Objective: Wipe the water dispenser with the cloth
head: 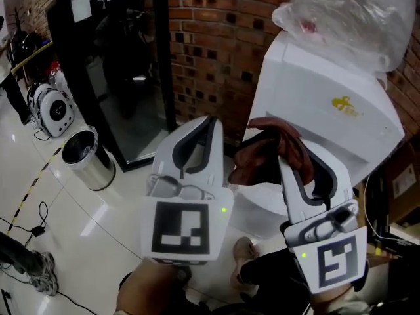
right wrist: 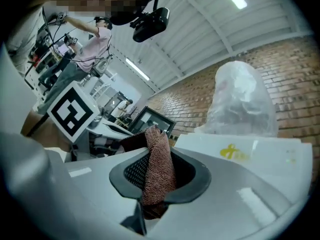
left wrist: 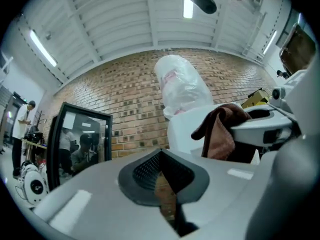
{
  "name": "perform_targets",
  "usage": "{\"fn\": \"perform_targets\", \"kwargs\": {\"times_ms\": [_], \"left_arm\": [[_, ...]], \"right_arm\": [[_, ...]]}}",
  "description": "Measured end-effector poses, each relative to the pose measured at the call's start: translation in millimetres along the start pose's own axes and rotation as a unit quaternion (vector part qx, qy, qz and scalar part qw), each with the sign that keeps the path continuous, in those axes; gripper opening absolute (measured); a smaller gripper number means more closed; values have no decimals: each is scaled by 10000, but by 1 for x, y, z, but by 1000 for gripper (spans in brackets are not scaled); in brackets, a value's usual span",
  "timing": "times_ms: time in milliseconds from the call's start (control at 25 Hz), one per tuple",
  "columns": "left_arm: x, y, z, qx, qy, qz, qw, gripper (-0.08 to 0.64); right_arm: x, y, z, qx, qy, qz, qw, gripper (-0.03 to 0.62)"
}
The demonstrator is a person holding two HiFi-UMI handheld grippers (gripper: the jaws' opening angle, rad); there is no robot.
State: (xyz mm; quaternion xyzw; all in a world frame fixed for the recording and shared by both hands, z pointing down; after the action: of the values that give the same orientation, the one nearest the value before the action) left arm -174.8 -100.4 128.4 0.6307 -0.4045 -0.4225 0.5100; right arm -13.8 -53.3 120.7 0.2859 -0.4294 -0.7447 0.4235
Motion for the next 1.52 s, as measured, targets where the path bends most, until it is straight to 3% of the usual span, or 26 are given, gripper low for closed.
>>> {"fn": "perform_targets", "kwargs": {"times_ms": [200,360,440,600,800,1120,1520], "left_arm": [[-20,-14,18,-25,-396,-117,9991,0],[-28,-19,14,231,-237,-36,9994,0],[-29,-16,12,221,-152,-3,9996,0],[-21,-6,13,-168,-85,60,9998,0],[-7,1,-6,-204,167,132,9996,0],[-1,-5,-43,-261,477,19,9985,0],[2,-18,-82,-27,648,59,9979,0]], "right_arm": [[9,-45,-9,-616,425,-294,9968,83],[26,-79,-16,-1320,811,-392,9871,84],[41,-90,-22,-1635,991,-264,9812,84],[86,-94,-40,-2073,1174,124,9711,87],[106,-85,-47,-2610,1223,743,9547,87],[67,-77,-74,-2384,1268,837,9592,86],[-11,-55,-134,-1457,1957,1014,9645,86]]}}
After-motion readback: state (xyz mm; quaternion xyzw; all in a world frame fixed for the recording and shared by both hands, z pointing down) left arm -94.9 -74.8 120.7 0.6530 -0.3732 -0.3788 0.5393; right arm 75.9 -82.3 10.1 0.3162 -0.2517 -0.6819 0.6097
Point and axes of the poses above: the fingertips, and each gripper's own axes: x forward along the fingers, z to its left, y out of its underside, the point moved 7 cm from there along -x, backward along the fingers, and after that the axes turned 4 degrees about z, right-handed, at the moved point
